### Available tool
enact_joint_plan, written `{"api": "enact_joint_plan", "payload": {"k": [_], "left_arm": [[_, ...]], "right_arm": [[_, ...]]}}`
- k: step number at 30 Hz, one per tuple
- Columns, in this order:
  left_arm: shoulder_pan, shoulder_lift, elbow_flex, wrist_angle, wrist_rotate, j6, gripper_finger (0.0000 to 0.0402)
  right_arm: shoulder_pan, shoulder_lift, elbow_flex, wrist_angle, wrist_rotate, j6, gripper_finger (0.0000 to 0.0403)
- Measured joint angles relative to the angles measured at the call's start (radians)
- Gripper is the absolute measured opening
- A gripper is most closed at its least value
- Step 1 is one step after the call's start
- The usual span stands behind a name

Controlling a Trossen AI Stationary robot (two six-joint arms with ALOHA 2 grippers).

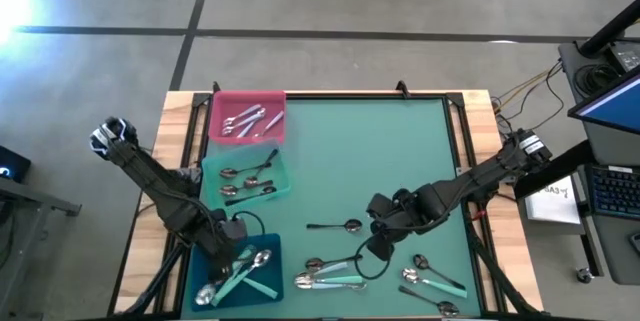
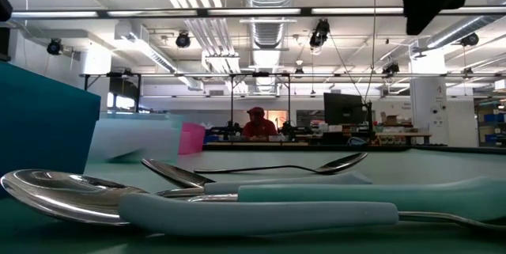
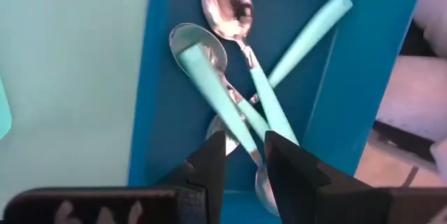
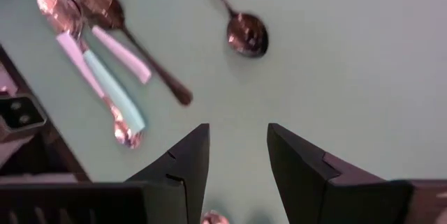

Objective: Sort silverware by color (type)
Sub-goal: Put the blue spoon into the pink bin

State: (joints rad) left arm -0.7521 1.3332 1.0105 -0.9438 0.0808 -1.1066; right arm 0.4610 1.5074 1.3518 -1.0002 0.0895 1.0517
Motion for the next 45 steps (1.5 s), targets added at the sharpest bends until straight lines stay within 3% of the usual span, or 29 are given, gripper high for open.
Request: {"api": "enact_joint_plan", "payload": {"k": [5, 18, 24, 28, 35, 41, 45], "left_arm": [[0.000, 0.007, 0.018, 0.058, -0.018, 0.087, 0.0085], [0.001, 0.003, 0.043, 0.103, -0.225, 0.208, 0.0086], [0.002, 0.001, 0.043, 0.132, -0.285, 0.247, 0.0087], [0.001, 0.001, 0.043, 0.167, -0.291, 0.255, 0.0087], [0.001, 0.001, 0.043, 0.206, -0.290, 0.255, 0.0087], [0.001, 0.001, 0.043, 0.219, -0.273, 0.253, 0.0087], [0.001, 0.001, 0.043, 0.221, -0.273, 0.256, 0.0087]], "right_arm": [[0.013, 0.000, -0.018, 0.002, -0.068, 0.041, 0.0134], [0.168, 0.041, -0.068, 0.010, -0.240, 0.297, 0.0134], [0.205, 0.112, -0.068, 0.017, -0.244, 0.302, 0.0134], [0.194, 0.175, -0.068, 0.115, -0.210, 0.191, 0.0134], [0.149, 0.273, -0.068, 0.453, -0.112, -0.111, 0.0134], [0.110, 0.319, -0.038, 0.499, 0.071, -0.283, 0.0134], [0.088, 0.372, -0.016, 0.574, 0.095, -0.426, 0.0134]]}}
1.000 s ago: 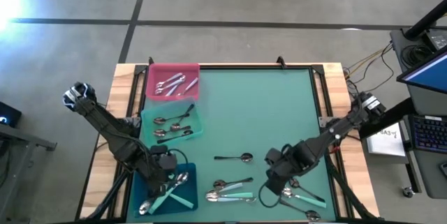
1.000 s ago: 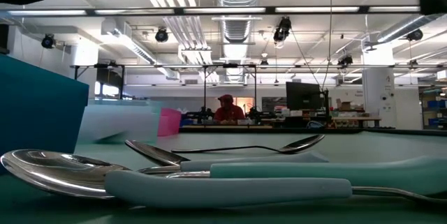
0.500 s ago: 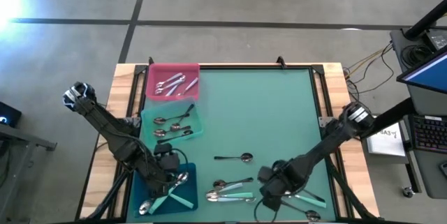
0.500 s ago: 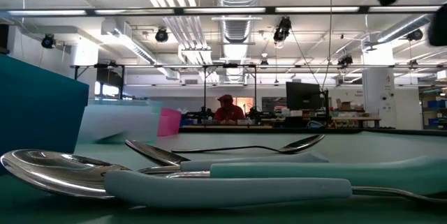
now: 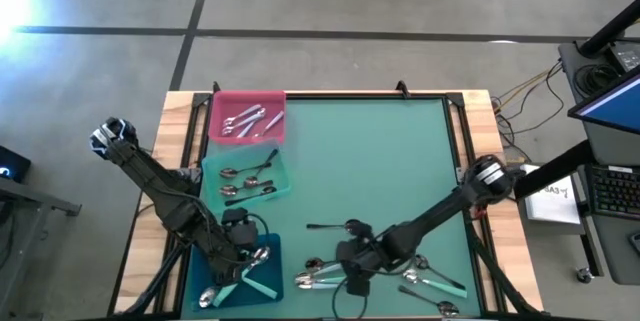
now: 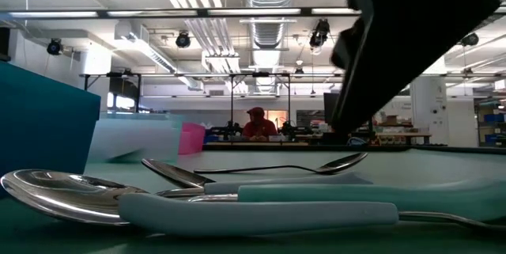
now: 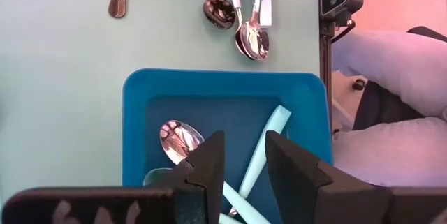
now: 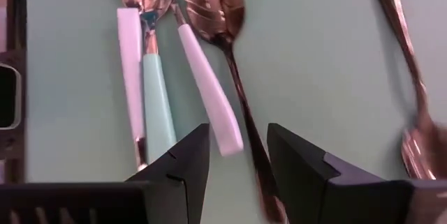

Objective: Sort silverware by color (type)
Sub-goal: Put the blue spoon into the pink bin

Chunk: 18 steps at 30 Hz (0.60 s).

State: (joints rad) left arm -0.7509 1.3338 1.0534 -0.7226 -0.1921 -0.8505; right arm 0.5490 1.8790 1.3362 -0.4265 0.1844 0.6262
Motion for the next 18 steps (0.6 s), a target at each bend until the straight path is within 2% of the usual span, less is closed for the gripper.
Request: {"api": "enact_joint_plan", "payload": {"k": [6, 18], "left_arm": [[-0.001, -0.002, 0.000, 0.007, 0.000, 0.003, 0.0087], [-0.001, -0.006, 0.000, 0.005, 0.029, 0.038, 0.0087]], "right_arm": [[-0.016, 0.086, 0.055, 0.013, 0.000, -0.110, 0.0134], [-0.019, 0.172, 0.136, 0.018, -0.005, -0.109, 0.0134]]}}
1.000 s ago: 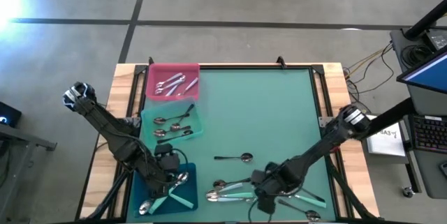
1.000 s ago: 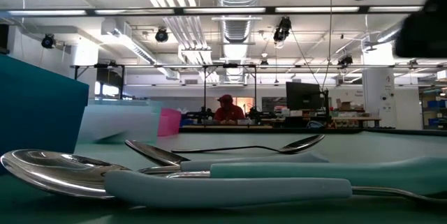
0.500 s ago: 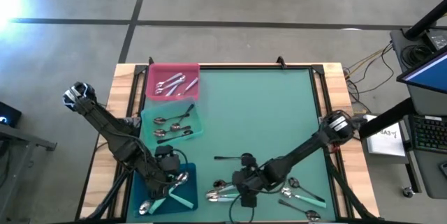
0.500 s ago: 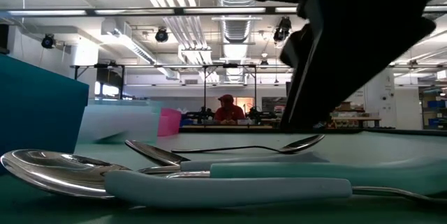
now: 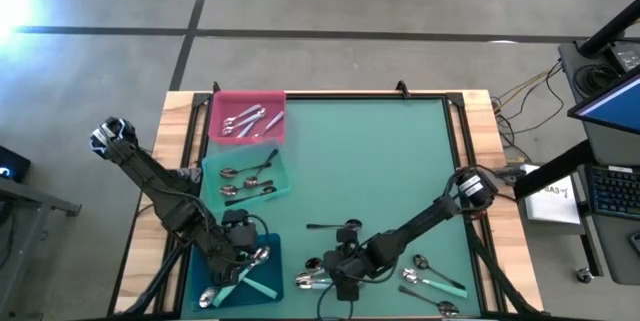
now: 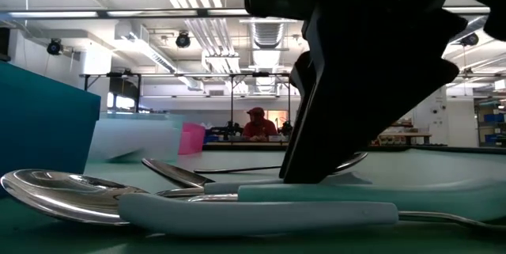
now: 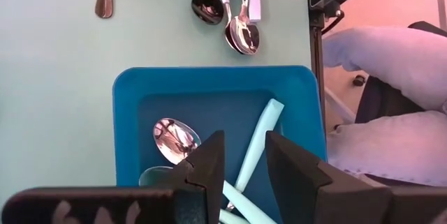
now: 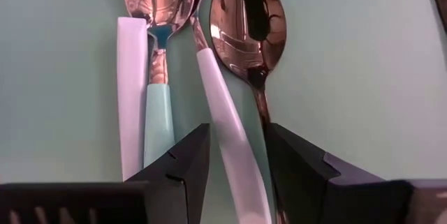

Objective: Sort silverware by color (type)
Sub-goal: Put the blue spoon into the pink bin

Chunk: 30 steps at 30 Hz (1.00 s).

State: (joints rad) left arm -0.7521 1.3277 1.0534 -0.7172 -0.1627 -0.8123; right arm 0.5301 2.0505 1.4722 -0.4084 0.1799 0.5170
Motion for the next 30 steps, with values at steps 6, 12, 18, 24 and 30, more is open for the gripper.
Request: {"api": "enact_joint_plan", "payload": {"k": [6, 12, 18, 24, 30], "left_arm": [[0.000, 0.000, 0.000, 0.000, 0.000, 0.015, 0.0087], [0.000, 0.000, 0.000, 0.000, 0.000, 0.015, 0.0087], [0.000, 0.000, 0.000, -0.001, 0.000, 0.015, 0.0087], [0.000, 0.000, 0.000, -0.001, 0.000, 0.019, 0.0087], [0.000, 0.000, 0.000, -0.001, -0.001, 0.019, 0.0087]], "right_arm": [[0.000, 0.003, 0.001, -0.002, 0.000, 0.006, 0.0126], [0.002, 0.001, 0.000, -0.006, -0.059, 0.008, 0.0079], [0.036, 0.001, -0.001, -0.005, -0.098, 0.027, 0.0062], [0.055, 0.001, -0.002, -0.008, -0.072, 0.034, 0.0084], [0.043, 0.001, -0.002, -0.015, -0.060, 0.060, 0.0083]]}}
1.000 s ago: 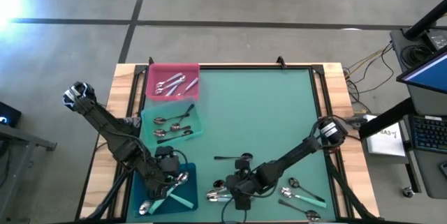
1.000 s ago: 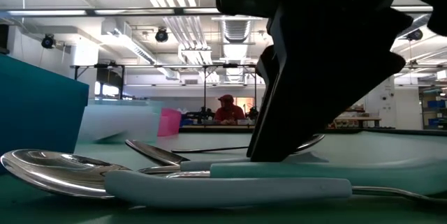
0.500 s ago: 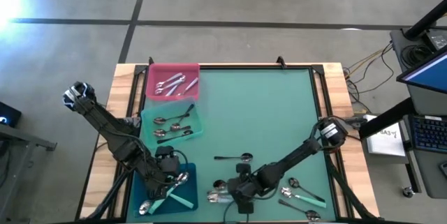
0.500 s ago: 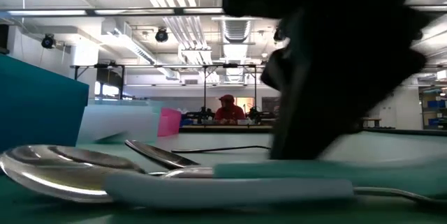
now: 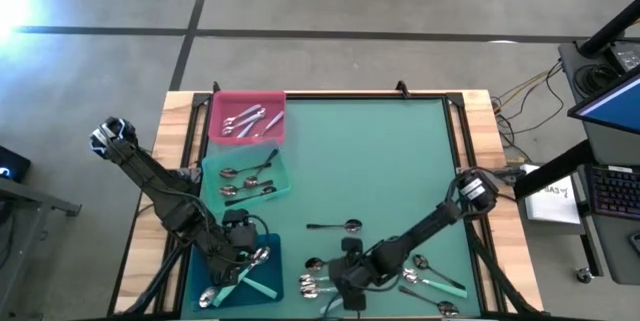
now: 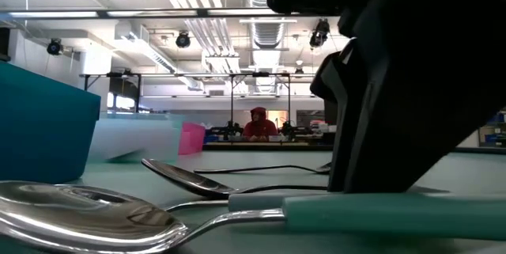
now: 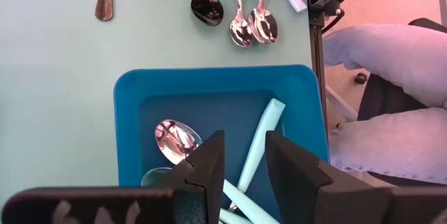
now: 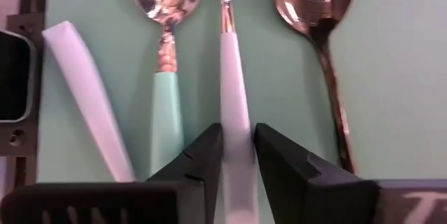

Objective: Sort silverware by color (type)
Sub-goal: Put the blue spoon into the pink bin

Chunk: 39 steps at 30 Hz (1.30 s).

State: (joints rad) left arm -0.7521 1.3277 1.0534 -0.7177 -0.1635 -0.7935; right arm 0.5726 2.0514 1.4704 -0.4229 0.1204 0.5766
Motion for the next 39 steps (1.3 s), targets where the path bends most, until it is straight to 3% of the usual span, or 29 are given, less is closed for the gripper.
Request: {"api": "enact_joint_plan", "payload": {"k": [6, 11, 16, 24, 28, 34, 39], "left_arm": [[0.000, 0.000, 0.000, 0.000, -0.001, 0.000, 0.0087], [0.000, 0.000, 0.000, 0.000, -0.015, 0.000, 0.0087], [0.001, 0.000, 0.000, 0.007, -0.098, 0.000, 0.0087], [0.001, 0.000, 0.000, 0.082, -0.125, -0.012, 0.0087], [-0.004, 0.008, -0.001, 0.103, -0.232, 0.005, 0.0087], [-0.015, 0.047, -0.042, 0.208, -0.362, 0.135, 0.0087], [-0.007, 0.080, -0.056, 0.308, -0.590, 0.234, 0.0087]], "right_arm": [[-0.023, -0.002, 0.001, -0.069, 0.003, 0.015, 0.0034], [-0.030, -0.004, 0.001, -0.072, -0.001, 0.017, 0.0033], [-0.038, -0.028, 0.030, -0.096, -0.016, -0.014, 0.0033], [-0.043, -0.163, 0.076, -0.150, -0.028, -0.126, 0.0033], [-0.051, -0.237, 0.080, -0.142, 0.084, -0.180, 0.0033], [-0.050, -0.300, 0.080, -0.145, 0.350, -0.234, 0.0033], [-0.050, -0.324, 0.080, -0.139, 0.572, -0.309, 0.0033]]}}
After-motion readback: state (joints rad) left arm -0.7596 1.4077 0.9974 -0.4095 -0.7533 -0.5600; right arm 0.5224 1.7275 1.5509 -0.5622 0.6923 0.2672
